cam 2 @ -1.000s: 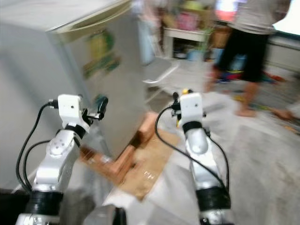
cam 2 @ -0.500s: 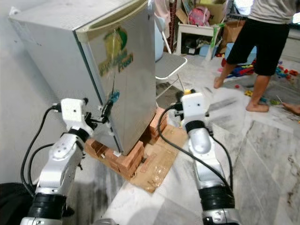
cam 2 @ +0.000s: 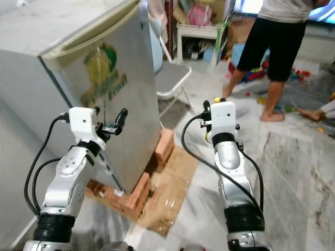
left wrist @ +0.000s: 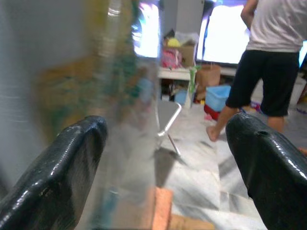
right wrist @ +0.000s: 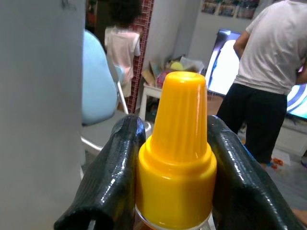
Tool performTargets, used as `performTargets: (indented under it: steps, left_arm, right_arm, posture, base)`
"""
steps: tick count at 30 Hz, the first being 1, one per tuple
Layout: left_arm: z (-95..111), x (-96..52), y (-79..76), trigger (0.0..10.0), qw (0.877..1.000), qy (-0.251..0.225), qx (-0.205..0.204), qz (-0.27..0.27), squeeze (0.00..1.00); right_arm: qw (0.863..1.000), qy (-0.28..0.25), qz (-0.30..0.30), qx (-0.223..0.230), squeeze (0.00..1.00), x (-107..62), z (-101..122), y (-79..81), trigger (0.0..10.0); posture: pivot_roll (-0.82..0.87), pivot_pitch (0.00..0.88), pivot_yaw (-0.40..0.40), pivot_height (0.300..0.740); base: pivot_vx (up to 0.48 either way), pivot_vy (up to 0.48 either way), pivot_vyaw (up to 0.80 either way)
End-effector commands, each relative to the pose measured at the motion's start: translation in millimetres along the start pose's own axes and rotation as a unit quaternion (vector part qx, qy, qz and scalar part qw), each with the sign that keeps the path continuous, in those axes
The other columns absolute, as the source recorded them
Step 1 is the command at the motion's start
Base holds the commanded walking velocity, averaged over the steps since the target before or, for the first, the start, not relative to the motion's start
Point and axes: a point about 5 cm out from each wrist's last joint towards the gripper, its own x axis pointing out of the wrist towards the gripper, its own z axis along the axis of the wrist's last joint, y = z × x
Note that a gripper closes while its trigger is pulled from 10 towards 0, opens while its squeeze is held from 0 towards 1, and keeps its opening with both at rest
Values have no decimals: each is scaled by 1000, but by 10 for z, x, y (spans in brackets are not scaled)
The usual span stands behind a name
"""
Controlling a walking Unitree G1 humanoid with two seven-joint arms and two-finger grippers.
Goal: Restocking fridge
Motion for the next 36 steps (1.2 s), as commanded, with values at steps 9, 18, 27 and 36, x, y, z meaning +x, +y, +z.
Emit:
performTargets:
  steps: [9, 18, 27, 36]
  left_arm:
    - [-80, -163, 251, 10000, 998, 22, 17, 55, 0]
    - [-159, -558, 589, 10000, 994, 45, 45, 87, 0]
    - [-219, -809, 710, 10000, 991, 65, 60, 97, 0]
    - [-171, -791, 676, 10000, 993, 72, 65, 72, 0]
  right_arm:
    - [1000, -7, 13, -1, 0, -18, 23, 45, 10000]
    - [1000, 20, -9, -3, 0, -256, -90, -152, 10000]
    - [999, 29, 19, -29, 0, -289, -31, -173, 10000]
    - [998, 53, 13, -16, 0, -311, -116, -176, 10000]
  posture:
    - [6, 0, 24, 740]
    - [25, 0, 9, 740]
    - [6, 0, -15, 740]
    - [48, 0, -28, 740]
  base:
    - [0, 0, 0]
    - [0, 0, 0]
    - [0, 123, -356]
    - [0, 456, -597]
